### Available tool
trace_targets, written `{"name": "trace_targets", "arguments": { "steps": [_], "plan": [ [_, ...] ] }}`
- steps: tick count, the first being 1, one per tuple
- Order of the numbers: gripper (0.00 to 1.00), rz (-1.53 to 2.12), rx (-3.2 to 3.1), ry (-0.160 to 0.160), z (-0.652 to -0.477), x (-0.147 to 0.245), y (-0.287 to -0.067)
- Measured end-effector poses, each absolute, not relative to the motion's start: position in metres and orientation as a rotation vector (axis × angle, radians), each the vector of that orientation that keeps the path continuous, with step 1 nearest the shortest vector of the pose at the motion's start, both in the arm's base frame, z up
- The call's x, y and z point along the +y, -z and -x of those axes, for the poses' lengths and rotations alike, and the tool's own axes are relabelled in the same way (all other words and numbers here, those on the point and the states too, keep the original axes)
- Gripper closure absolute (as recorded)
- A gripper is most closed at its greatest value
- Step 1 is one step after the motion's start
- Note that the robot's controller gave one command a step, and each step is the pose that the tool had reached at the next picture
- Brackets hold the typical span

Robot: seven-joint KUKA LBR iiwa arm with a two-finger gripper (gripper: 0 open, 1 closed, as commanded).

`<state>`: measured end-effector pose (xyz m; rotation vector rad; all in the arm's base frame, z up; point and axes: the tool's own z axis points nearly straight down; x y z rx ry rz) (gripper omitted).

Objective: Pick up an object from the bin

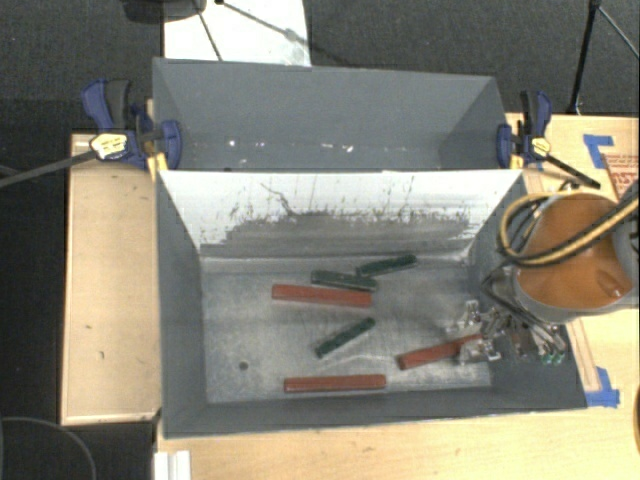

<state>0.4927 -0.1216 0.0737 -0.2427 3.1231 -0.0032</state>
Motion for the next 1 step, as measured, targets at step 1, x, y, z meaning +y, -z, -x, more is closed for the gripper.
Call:
{"name": "trace_targets", "arguments": {
  "steps": [1],
  "plan": [
    [1.0,0.374,3.111,0.003,-0.5244,-0.1186,-0.2374]
  ]
}}
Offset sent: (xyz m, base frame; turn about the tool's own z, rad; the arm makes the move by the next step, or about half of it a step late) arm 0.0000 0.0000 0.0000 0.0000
